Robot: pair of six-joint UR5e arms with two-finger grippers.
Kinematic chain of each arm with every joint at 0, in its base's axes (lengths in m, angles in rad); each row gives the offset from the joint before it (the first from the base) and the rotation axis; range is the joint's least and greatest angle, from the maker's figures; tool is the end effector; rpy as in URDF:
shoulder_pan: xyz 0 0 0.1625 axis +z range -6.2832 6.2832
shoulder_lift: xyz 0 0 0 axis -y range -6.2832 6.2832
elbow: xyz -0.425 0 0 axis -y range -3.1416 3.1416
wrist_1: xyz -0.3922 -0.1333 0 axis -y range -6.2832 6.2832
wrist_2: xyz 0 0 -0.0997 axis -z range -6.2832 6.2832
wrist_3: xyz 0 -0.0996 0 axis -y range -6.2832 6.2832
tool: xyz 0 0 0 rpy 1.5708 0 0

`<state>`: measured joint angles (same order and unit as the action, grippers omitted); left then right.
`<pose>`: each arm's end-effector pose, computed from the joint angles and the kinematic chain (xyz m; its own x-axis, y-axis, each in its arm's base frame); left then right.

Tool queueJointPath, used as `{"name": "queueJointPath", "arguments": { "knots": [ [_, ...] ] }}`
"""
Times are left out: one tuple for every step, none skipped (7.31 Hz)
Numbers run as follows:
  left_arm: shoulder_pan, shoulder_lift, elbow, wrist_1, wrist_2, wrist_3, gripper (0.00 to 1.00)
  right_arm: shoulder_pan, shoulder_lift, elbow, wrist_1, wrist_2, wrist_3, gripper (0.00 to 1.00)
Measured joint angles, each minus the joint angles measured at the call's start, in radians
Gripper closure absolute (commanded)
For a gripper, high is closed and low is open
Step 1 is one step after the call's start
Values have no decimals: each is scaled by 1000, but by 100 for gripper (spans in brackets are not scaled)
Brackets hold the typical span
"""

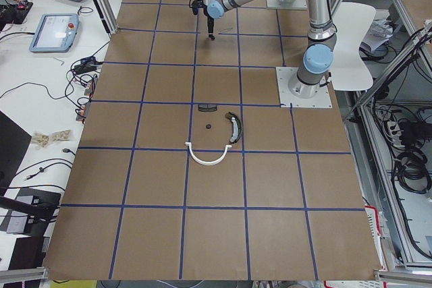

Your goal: Place bearing gear from tray to pile

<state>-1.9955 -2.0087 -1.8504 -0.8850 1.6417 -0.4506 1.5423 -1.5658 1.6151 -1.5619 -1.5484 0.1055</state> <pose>-0.3508 -0.4694 0.1871 -0.9967 -0.0248 -0.0775 -0.0247 0.9997 -0.0023 0.1216 -0.4913 0.4630 -0.9908 0.1347 -0.0161 0.1335 0.9892 0.0602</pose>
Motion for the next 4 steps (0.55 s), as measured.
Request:
{"name": "queueJointPath", "arguments": {
  "knots": [
    [-1, -9, -24, 34, -1, 2, 3, 0, -1, 0, -2, 6, -1, 0],
    [-1, -15, -47, 70, -2, 2, 16, 0, 0, 0, -3, 11, -3, 0],
    [-1, -17, -60, 100, -3, 4, 33, 0, 2, -1, -4, 13, -6, 0],
    [-1, -15, -62, 117, -4, 7, 52, 0, 5, 0, -4, 11, -9, 0]
  ]
}}
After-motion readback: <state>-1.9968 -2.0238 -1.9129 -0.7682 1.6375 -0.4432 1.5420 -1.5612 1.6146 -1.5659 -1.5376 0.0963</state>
